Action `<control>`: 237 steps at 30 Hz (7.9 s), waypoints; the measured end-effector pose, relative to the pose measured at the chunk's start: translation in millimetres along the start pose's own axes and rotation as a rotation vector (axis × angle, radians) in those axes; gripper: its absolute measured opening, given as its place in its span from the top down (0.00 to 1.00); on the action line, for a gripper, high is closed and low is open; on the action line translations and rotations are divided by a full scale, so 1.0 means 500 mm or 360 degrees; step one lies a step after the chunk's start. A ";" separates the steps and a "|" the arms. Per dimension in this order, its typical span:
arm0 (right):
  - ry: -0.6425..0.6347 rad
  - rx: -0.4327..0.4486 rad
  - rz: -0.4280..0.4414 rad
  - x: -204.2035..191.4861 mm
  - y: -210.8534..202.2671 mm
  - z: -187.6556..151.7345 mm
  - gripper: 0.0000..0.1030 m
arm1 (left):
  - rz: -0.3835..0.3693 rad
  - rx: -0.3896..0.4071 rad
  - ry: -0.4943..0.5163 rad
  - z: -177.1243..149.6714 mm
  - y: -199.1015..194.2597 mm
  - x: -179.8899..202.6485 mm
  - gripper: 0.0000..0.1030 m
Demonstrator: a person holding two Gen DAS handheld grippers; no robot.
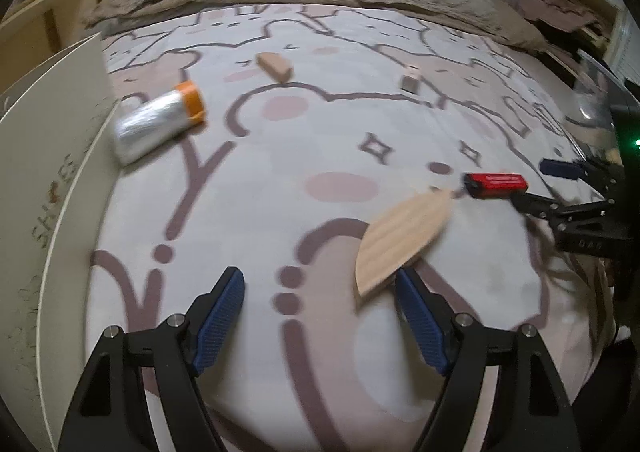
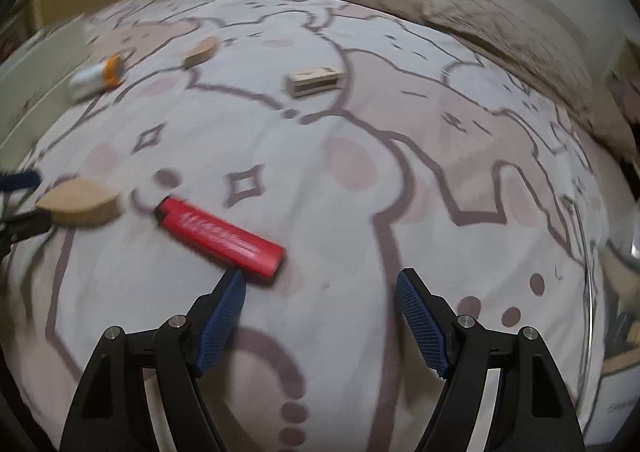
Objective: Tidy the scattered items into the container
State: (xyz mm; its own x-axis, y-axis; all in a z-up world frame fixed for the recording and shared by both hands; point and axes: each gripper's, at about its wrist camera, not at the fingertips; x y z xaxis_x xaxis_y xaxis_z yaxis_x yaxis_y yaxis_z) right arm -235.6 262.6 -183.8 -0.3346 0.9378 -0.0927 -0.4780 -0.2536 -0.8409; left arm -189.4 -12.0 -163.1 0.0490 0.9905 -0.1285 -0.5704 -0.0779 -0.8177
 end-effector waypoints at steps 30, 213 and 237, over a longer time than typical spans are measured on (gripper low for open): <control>0.0117 0.0085 0.0103 -0.100 0.044 0.035 0.09 | -0.0134 0.0019 0.0116 -0.005 0.000 0.096 0.00; -0.0953 0.0170 0.0915 -0.676 -0.068 0.367 0.21 | 0.0436 0.0692 -0.1009 0.014 -0.296 -0.555 0.66; -0.1846 -0.0573 0.0776 -0.771 -0.033 0.234 0.21 | 0.0457 0.0647 -0.1014 -0.011 -0.289 -0.573 0.66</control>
State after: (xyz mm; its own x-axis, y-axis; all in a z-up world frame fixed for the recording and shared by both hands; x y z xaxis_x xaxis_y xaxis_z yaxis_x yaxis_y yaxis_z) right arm -193.8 -122.6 -71.8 -0.9973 -0.0268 -0.0680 0.0727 -0.2603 -0.9628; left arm -116.6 -285.3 -10.8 -0.5515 0.8220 0.1422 -0.7493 -0.4132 -0.5175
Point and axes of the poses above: each gripper's, at about its wrist camera, not at the fingertips, and y roughly the way its jaws point, x to its right, z to its top, and after that the axes turned 14 degrees about z, right-handed
